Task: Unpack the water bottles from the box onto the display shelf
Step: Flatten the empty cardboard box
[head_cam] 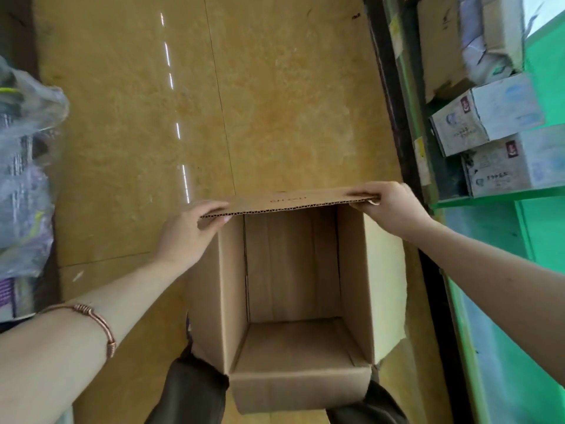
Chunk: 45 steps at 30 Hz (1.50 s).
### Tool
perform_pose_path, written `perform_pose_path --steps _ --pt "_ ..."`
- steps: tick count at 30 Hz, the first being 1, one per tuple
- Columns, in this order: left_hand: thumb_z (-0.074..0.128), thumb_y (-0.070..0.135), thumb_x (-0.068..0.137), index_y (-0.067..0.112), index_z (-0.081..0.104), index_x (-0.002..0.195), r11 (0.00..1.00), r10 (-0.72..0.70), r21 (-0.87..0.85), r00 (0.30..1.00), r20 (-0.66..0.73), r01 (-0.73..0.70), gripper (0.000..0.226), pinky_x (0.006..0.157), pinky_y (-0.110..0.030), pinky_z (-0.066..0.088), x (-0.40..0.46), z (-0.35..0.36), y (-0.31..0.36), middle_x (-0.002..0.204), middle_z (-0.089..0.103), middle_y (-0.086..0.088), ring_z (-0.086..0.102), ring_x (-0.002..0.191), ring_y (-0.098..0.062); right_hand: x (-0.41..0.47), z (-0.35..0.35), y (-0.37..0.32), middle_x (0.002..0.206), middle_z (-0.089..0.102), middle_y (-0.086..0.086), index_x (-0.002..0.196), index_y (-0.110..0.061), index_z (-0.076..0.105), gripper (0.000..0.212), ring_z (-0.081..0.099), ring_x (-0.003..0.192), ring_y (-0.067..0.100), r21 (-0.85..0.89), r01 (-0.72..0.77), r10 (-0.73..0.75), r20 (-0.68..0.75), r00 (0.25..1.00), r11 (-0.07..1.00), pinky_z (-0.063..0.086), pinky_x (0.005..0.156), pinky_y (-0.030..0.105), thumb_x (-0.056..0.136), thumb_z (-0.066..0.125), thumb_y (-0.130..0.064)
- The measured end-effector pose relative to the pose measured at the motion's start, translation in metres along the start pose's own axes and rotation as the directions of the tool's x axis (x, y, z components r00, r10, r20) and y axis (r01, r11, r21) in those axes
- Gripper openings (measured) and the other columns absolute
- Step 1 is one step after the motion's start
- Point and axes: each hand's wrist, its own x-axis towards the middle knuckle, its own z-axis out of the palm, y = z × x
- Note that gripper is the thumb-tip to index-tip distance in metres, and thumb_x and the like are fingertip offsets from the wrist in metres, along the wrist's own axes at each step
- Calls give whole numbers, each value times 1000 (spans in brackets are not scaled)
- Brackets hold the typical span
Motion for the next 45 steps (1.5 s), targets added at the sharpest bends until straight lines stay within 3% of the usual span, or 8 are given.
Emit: perform_pose_path --steps 4,9,19,23,29,37,41,45 --pt "35 42 98 34 38 143 981 82 160 985 150 -106 46 114 -32 22 -40 12 6 152 28 13 26 140 -8 -20 13 3 153 32 -5 147 -29 33 48 31 139 20 -422 200 -116 217 969 884 41 105 41 100 37 -21" --pt "29 36 102 27 6 152 851 -74 520 961 267 -79 56 119 -35 6 -62 58 0 160 1 1 1 147 -16 -36 48 19 161 -9 3 153 -19 -5 68 -6 148 22 -644 334 -20 443 896 689 5 119 36 102 34 -39" --pt "23 45 100 28 -1 152 589 -237 794 906 352 -154 60 118 -49 -5 -47 124 -46 160 -4 -2 -9 147 -19 -37 121 65 161 6 7 153 -19 2 69 -6 148 23 -828 213 202 361 911 518 -15 113 47 99 30 -51" --pt "26 41 100 24 4 152 627 -143 739 897 419 -245 59 118 -47 -4 -65 118 -58 161 1 0 -7 147 -16 -58 141 55 160 9 8 154 -19 5 69 -2 148 24 -748 140 137 296 945 649 -7 117 46 98 35 -48" --pt "40 33 99 21 18 151 890 -37 423 900 434 -167 58 113 -40 26 -120 82 -18 154 23 -2 23 141 -22 -128 133 0 160 9 5 154 -19 7 70 8 148 22 -476 59 82 271 959 877 9 118 36 99 41 -45" --pt "46 27 98 22 18 150 979 20 180 921 389 -98 59 101 -35 39 -180 39 47 149 31 -6 43 130 -23 -198 92 -61 159 16 2 153 -23 10 70 29 140 25 -293 -19 83 207 975 956 34 109 40 97 47 -42" --pt "48 24 97 20 17 150 988 -58 156 951 304 10 62 104 -36 38 -200 50 41 147 34 -10 41 132 -25 -206 92 -59 156 21 6 153 -20 11 70 32 138 27 -249 -23 87 252 964 968 37 107 42 97 46 -43" --pt "52 23 94 29 9 150 949 -313 27 929 196 314 71 101 -45 45 -222 87 25 148 30 -10 45 126 -30 -222 113 -31 151 28 10 152 -20 16 67 40 131 29 -217 -28 93 295 951 976 40 101 42 97 45 -45"
